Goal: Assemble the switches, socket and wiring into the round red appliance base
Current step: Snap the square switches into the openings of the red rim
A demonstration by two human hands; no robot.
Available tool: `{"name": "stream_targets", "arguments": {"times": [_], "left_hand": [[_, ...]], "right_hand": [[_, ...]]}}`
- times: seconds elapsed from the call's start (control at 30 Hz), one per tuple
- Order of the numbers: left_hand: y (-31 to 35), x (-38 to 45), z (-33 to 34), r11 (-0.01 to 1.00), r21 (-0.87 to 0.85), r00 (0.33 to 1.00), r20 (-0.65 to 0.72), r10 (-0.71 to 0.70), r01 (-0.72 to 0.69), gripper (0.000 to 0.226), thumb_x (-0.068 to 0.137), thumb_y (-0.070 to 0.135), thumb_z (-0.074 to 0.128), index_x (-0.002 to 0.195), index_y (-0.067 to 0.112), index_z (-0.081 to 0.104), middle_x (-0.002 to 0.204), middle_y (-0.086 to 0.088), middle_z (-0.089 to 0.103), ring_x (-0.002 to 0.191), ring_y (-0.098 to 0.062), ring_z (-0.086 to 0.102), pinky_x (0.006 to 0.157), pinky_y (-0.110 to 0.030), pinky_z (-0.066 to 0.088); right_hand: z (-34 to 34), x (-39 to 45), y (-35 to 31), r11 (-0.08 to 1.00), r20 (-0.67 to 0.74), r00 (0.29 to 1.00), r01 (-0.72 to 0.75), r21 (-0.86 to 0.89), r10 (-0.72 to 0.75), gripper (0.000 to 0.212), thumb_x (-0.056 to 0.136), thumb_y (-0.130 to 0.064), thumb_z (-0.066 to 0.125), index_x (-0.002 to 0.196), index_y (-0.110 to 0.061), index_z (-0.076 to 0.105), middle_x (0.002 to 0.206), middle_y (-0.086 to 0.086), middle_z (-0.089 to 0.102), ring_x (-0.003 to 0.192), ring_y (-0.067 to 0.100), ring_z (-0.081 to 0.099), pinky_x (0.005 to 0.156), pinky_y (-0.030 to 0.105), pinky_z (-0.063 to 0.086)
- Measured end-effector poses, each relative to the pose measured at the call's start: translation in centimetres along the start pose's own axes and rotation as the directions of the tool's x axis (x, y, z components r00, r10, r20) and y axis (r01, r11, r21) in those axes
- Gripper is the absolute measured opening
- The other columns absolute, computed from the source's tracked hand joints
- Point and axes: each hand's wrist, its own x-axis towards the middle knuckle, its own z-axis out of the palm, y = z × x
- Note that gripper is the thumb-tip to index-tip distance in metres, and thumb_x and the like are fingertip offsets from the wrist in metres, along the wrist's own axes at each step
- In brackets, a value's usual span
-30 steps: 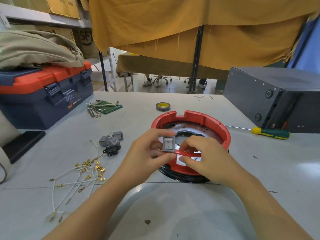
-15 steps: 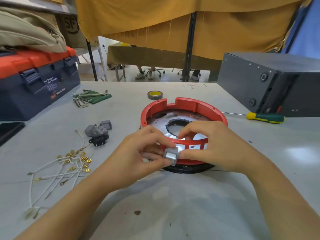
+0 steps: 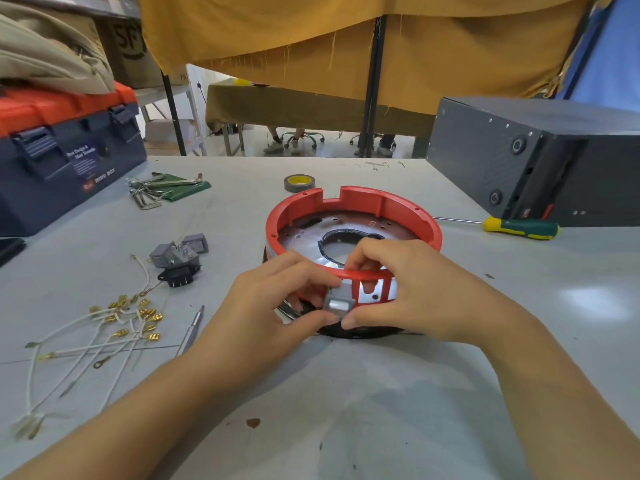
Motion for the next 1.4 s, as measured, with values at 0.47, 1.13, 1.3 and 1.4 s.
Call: {"name": "stream_targets", "arguments": {"times": [0.47, 1.13, 1.3, 1.4], "left_hand": [[-1.4, 0.5, 0.0, 0.953, 0.28, 0.993, -0.024, -0.113, 0.115, 0.06, 0.064, 0.057, 0.066, 0.117, 0.03, 0.061, 0.12, 0.023, 0.046, 0.117, -0.003, 0.033, 0.098, -0.023, 0.019], [-0.8, 0.3, 0.7, 0.969, 0.238, 0.997, -0.04, -0.063, 0.071, 0.02, 0.067, 0.033, 0.079, 0.074, 0.02, 0.066, 0.121, 0.005, 0.056, 0.116, -0.015, 0.042, 0.099, -0.034, 0.02], [-1.2, 0.5, 0.8, 0.973, 0.231, 1.0, -0.017, -0.022, 0.025, 0.031, 0.072, 0.05, 0.064, 0.076, 0.019, 0.065, 0.114, 0.011, 0.06, 0.111, -0.007, 0.047, 0.1, -0.033, 0.025], [-1.4, 0.7, 0.7, 0.977, 0.212, 1.0, -0.012, -0.015, 0.017, 0.033, 0.072, 0.051, 0.061, 0.077, 0.018, 0.064, 0.106, 0.011, 0.063, 0.103, -0.004, 0.047, 0.099, -0.033, 0.029]], "right_hand": [[0.4, 0.3, 0.4, 1.0, -0.028, 1.0, 0.003, 0.014, -0.003, 0.031, 0.07, -0.048, 0.074, 0.09, -0.033, 0.055, 0.085, -0.019, 0.057, 0.085, -0.001, 0.052, 0.069, 0.013, 0.044], [0.2, 0.3, 0.6, 0.999, -0.03, 1.0, -0.006, 0.041, 0.007, 0.038, 0.066, -0.049, 0.074, 0.09, -0.038, 0.047, 0.085, -0.019, 0.059, 0.083, 0.007, 0.058, 0.072, 0.029, 0.054], [0.3, 0.4, 0.7, 0.999, -0.05, 0.999, -0.014, 0.031, 0.015, 0.043, 0.065, -0.051, 0.075, 0.093, -0.04, 0.044, 0.084, -0.019, 0.06, 0.086, 0.006, 0.057, 0.071, 0.028, 0.054], [0.4, 0.5, 0.7, 0.999, -0.051, 0.998, -0.035, 0.018, 0.036, 0.042, 0.066, -0.05, 0.076, 0.094, -0.04, 0.046, 0.081, -0.019, 0.06, 0.082, 0.003, 0.058, 0.071, 0.027, 0.053]]}}
